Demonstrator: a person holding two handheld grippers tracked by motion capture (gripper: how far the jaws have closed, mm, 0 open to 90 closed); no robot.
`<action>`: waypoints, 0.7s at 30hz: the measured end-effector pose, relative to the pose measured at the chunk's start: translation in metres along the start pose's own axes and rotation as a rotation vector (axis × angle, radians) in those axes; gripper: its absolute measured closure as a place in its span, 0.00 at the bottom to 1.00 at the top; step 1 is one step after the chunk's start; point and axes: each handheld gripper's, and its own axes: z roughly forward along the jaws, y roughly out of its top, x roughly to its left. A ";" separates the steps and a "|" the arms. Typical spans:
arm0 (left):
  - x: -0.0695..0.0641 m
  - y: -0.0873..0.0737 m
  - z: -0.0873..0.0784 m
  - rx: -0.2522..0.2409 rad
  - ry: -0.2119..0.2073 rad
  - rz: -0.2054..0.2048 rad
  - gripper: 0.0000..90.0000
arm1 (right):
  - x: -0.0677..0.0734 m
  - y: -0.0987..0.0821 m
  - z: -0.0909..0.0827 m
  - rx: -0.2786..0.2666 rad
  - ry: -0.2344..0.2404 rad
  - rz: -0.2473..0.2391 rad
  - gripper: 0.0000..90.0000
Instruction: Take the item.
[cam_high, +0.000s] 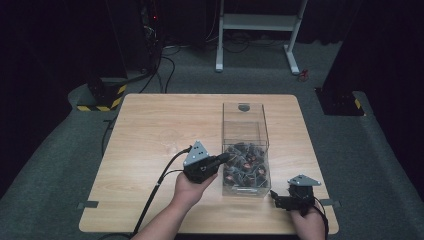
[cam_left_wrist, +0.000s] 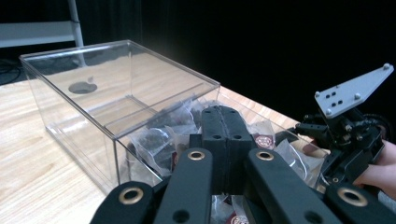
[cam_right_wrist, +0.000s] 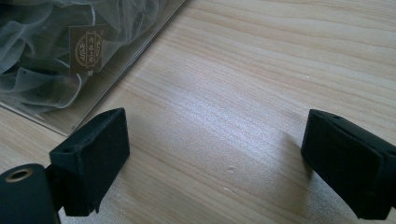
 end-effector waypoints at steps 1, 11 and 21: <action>0.001 0.001 -0.002 -0.004 0.004 0.001 1.00 | 0.000 0.000 0.000 0.000 0.000 0.000 0.09; 0.008 0.007 -0.014 -0.032 0.024 0.004 1.00 | 0.000 0.000 0.000 0.000 0.000 0.000 0.09; 0.015 0.011 -0.024 -0.050 0.049 0.003 1.00 | 0.000 0.000 0.000 0.000 0.000 0.000 0.09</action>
